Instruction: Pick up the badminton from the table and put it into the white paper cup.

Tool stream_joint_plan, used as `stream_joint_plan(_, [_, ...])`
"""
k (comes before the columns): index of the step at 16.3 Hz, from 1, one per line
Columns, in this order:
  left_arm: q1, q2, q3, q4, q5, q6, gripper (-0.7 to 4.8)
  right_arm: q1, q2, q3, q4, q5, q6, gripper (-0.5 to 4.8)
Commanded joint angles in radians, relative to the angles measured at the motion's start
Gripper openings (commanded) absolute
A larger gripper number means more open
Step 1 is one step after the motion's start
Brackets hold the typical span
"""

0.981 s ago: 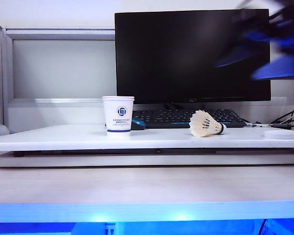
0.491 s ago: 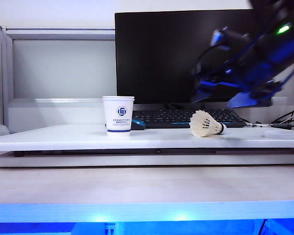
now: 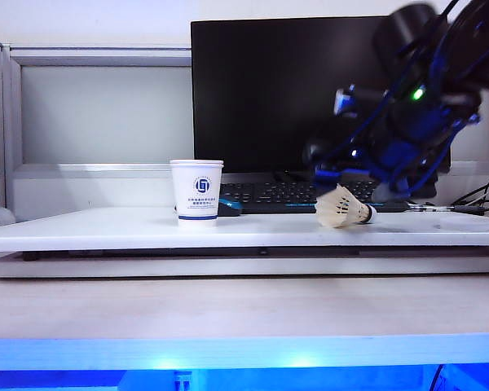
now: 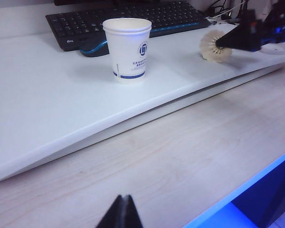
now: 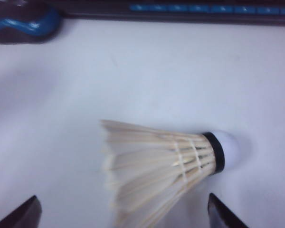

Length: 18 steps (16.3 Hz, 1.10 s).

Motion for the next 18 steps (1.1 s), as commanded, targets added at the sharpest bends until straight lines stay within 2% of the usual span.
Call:
stream_joint_plan(1, [0.000,0.000,0.005,-0.039,0.022,0.000,-0.05,0.001,0.046,0.029,0.011,0.019,-0.005,3.90])
stream_joint_plan(3, [0.000,0.000,0.005,-0.039,0.022,0.000,-0.05,0.001,0.057,0.029,0.012,0.023,-0.005,3.08])
stream_joint_plan(4, [0.000,0.000,0.005,-0.039,0.022,0.000,-0.05,0.001,0.061,0.029,0.011,0.044,-0.005,2.38])
stream_joint_plan(5, [0.000,0.000,0.005,-0.039,0.022,0.000,-0.05,0.001,0.061,0.029,0.012,0.048,-0.006,2.00])
stream_joint_plan(6, [0.000,0.000,0.005,-0.039,0.021,0.000,-0.05,0.001,0.061,0.029,0.018,0.048,-0.006,1.22])
stream_joint_plan(7, [0.000,0.000,0.005,-0.039,0.021,0.000,-0.05,0.001,0.061,0.029,0.021,0.049,-0.006,0.97])
stream_joint_plan(8, [0.000,0.000,0.005,-0.039,0.022,0.000,-0.05,0.001,0.061,0.029,0.030,0.063,-0.006,0.43])
stream_joint_plan(9, [0.000,0.000,0.005,-0.037,0.021,0.000,-0.05,0.001,0.061,0.029,0.034,0.063,-0.006,0.13])
stream_joint_plan(10, [0.000,0.000,0.005,-0.036,0.022,0.000,-0.05,0.001,0.061,0.029,0.040,0.063,-0.006,-0.08])
stream_joint_plan(18, [0.000,0.000,0.005,-0.031,0.021,0.000,-0.05,0.001,0.061,0.029,0.057,0.066,-0.007,-0.08])
